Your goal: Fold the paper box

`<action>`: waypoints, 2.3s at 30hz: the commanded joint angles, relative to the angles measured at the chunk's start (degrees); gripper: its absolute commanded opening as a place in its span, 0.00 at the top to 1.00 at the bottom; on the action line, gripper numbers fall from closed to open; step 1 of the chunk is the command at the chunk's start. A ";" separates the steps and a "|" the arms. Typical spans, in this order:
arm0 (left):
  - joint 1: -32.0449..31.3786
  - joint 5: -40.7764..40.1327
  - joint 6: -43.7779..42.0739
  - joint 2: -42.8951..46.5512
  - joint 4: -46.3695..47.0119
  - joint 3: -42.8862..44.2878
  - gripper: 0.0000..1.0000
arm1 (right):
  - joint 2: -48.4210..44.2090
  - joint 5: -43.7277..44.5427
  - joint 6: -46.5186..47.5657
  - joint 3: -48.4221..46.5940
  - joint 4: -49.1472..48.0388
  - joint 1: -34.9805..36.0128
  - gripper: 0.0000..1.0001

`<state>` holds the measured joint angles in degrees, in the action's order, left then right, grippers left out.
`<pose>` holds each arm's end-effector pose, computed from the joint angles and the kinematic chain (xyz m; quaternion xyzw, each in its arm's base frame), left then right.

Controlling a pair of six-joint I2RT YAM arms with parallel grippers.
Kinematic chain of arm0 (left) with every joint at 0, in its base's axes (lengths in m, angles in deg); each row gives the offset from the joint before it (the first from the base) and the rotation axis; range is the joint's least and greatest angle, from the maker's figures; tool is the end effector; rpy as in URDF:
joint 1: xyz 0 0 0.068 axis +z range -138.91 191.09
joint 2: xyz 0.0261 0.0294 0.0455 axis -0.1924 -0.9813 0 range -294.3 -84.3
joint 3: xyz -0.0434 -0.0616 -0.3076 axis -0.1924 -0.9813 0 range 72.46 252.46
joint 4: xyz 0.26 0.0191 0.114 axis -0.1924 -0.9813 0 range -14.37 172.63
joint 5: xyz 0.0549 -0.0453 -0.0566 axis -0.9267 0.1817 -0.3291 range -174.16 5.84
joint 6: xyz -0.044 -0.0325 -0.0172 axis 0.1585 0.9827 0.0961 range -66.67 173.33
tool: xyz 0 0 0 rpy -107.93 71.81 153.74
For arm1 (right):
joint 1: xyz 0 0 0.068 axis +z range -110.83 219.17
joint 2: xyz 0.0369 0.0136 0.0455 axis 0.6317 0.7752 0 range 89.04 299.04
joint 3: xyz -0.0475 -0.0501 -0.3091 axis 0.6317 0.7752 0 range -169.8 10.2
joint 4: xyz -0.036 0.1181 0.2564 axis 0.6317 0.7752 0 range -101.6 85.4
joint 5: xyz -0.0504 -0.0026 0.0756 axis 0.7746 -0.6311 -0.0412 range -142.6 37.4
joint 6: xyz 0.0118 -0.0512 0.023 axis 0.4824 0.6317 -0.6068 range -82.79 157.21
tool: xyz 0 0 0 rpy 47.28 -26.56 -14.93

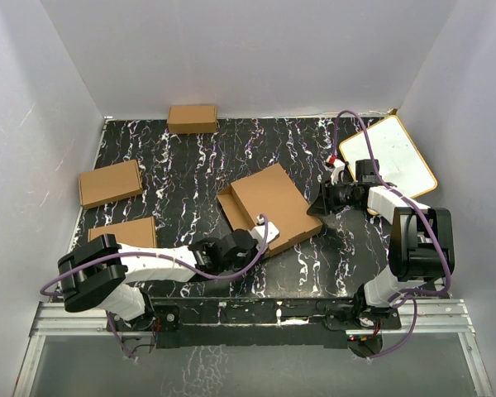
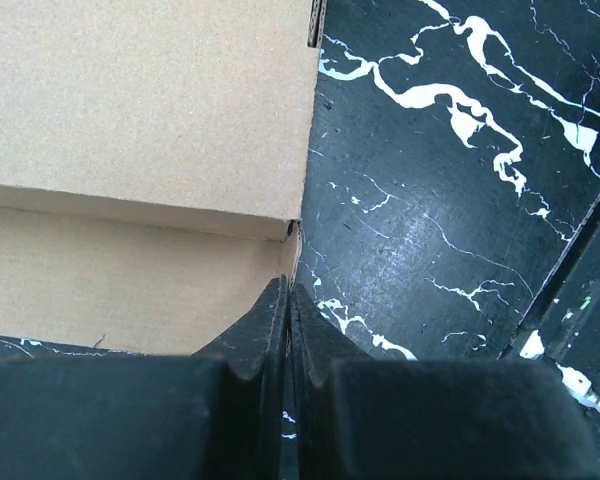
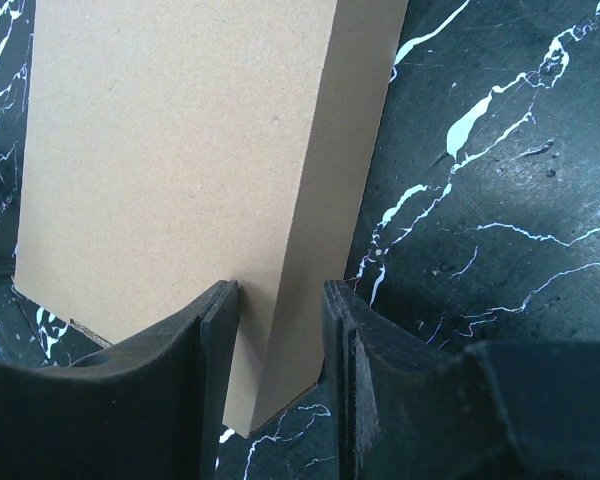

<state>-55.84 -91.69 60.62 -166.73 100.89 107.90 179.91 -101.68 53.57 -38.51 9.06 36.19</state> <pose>0.1252 -0.2805 0.2088 0.3980 0.7615 -0.2618 0.4396 0.3119 0.0144 0.1967 -0.1999 0.8668 0.3620 0.2786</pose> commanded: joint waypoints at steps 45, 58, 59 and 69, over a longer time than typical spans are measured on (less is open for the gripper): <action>1.19 2.78 7.35 0.01 1.80 4.31 0.83 | 2.78 6.71 2.85 0.59 1.22 1.23 0.58; 1.52 3.54 16.90 10.77 -9.51 4.35 0.39 | 3.18 6.72 2.89 0.37 1.39 1.31 0.58; 1.54 4.06 18.26 10.76 -11.51 5.18 0.40 | 3.28 6.72 2.89 0.29 1.41 1.31 0.58; -4.14 -5.44 11.97 7.60 -13.79 5.20 0.44 | 3.53 6.76 2.91 0.11 1.56 1.74 0.58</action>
<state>-57.98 -92.21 78.17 -158.71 85.90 114.15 180.72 -101.90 53.59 -39.21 9.00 36.50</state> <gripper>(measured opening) 0.556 0.419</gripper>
